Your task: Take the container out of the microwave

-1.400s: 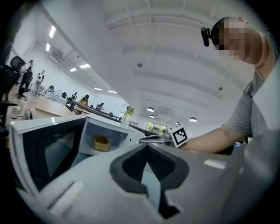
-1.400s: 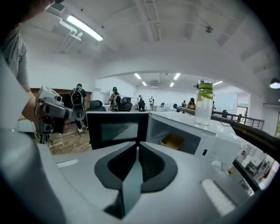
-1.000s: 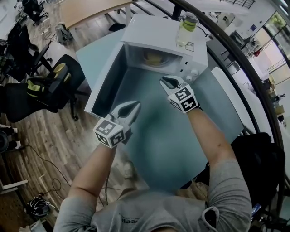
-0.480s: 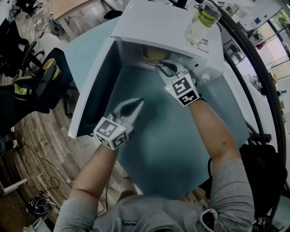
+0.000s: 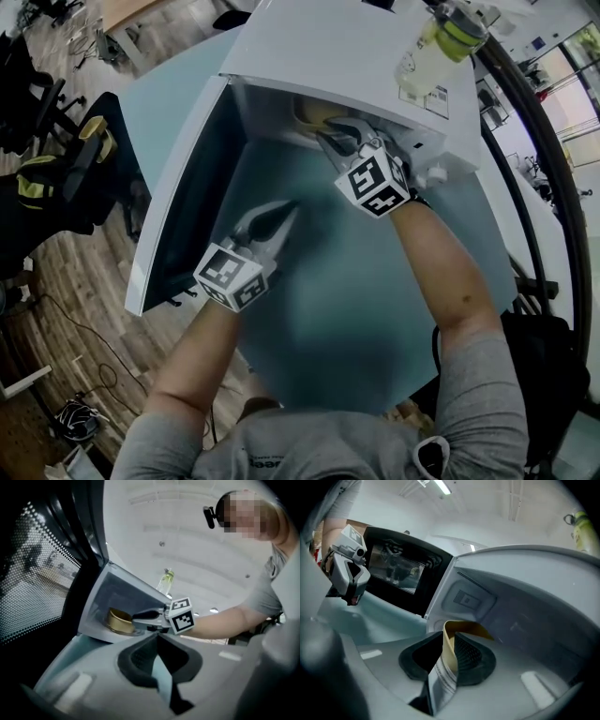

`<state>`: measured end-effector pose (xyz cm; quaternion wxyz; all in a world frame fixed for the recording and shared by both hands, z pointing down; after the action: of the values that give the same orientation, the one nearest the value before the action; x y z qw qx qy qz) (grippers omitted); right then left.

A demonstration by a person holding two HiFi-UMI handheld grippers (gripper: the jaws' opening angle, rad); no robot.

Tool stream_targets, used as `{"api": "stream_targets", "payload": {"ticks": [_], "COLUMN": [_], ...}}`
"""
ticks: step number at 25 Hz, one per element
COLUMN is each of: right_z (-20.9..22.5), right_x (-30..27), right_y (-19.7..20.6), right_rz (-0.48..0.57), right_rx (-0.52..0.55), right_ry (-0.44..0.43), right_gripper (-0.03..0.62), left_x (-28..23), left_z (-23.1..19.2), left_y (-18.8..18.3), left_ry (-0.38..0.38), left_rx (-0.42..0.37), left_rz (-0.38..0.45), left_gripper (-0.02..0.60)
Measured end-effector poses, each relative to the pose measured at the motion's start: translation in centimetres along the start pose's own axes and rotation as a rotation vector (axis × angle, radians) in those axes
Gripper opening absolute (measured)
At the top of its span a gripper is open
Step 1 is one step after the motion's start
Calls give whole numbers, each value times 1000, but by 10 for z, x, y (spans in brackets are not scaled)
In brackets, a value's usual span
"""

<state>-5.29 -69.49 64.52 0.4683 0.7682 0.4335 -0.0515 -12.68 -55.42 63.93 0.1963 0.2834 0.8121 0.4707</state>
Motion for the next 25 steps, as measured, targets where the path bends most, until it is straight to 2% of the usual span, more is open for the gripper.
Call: {"api": "stream_targets", "payload": {"ticks": [4, 14, 20, 25], "right_z": [1, -2, -8, -9], "right_x": [-9, -30, -36, -37], "right_y": [-1, 4, 8, 8], "right_rz": [-27, -127, -179, -211], "right_rx": [68, 47, 112, 144], "right_ry": [-24, -43, -53, -66], "right_gripper": [69, 69, 67, 41], "left_x": [-6, -7, -3, 4], "left_z": [-3, -1, 1, 0], "left_y": [4, 8, 5, 11], "left_ry": [3, 15, 14, 11], "left_rx": [-12, 0, -2, 21], "left_rz": [-11, -13, -12, -10], "left_gripper": [18, 18, 18, 18]}}
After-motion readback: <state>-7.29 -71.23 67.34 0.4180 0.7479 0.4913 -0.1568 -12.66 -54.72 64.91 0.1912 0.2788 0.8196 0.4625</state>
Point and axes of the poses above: the fingertips, and each gripper's own axes: x backward along the fingers, z to its right, y out of its underside, the point moved 3 cm from there along x, backward along the fingers, and after that the axes turned 7 degrees about x, right-handed, at the moved point
